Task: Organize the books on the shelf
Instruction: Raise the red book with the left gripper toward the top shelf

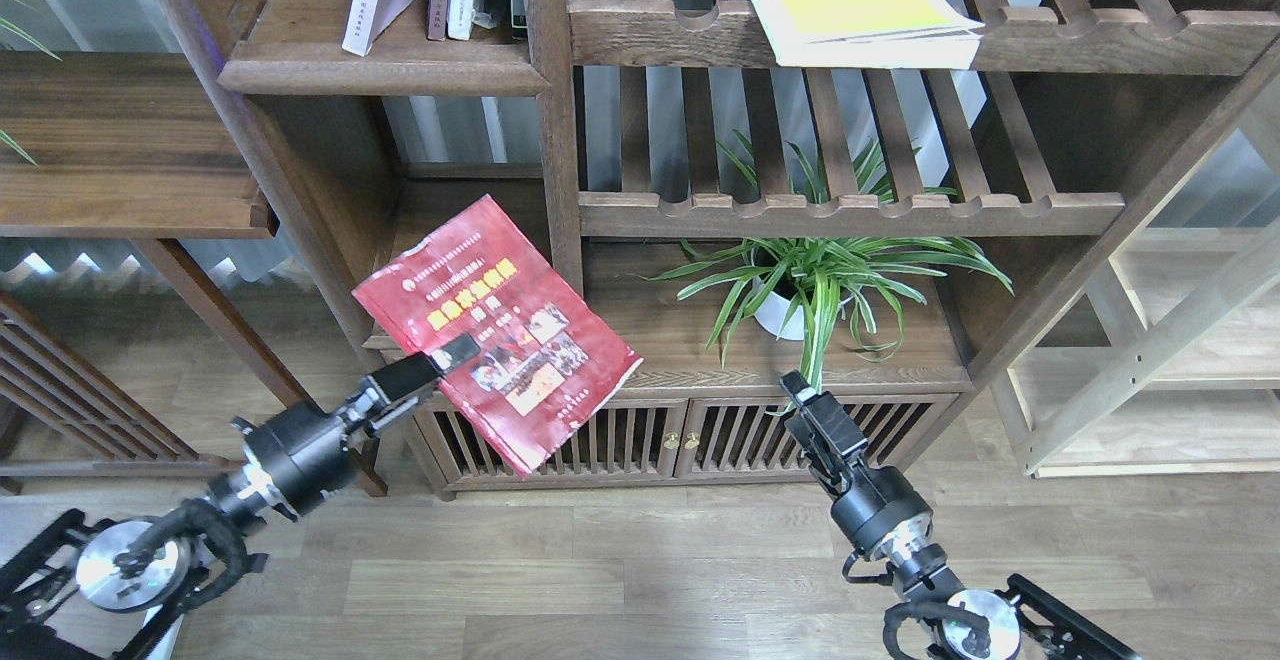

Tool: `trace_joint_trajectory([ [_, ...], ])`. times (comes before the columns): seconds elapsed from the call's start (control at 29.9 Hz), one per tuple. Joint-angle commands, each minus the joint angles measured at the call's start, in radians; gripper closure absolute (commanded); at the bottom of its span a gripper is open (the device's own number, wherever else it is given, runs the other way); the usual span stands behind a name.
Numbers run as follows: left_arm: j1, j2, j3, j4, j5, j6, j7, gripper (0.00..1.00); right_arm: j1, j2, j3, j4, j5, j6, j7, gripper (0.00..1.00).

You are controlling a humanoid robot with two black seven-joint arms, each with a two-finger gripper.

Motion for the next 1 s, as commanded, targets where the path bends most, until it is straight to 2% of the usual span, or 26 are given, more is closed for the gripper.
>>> trace_joint_trajectory([
  [0.0,0.029,0.014,-0.099,-0.087,0.127,0.0,-0.001,0.98,0.021,0.011,0.001,-0.028,0.001,0.0,0.0,0.01],
  [0.23,0.094,0.003,-0.276,-0.222,0.335,0.0,0.001,0.98,0.029,0.022,0.001,-0.053,0.003,0.0,0.0,0.01],
  [0.47,0.1,0.002,-0.405,-0.277,0.379,0.0,0.009,0.98,0.031,0.027,-0.001,-0.055,0.003,0.0,0.0,0.01],
  [0.6,0.099,0.008,-0.507,-0.288,0.433,0.0,0.033,0.98,0.029,0.039,-0.001,-0.055,0.003,0.0,0.0,0.01],
  [0.67,0.086,0.008,-0.562,-0.292,0.459,0.0,0.049,0.98,0.029,0.041,-0.001,-0.055,0.003,0.0,0.0,0.01],
  [0.97,-0.018,0.024,-0.682,-0.299,0.474,0.0,0.049,0.98,0.031,0.045,-0.004,-0.055,0.001,0.0,0.0,0.01],
])
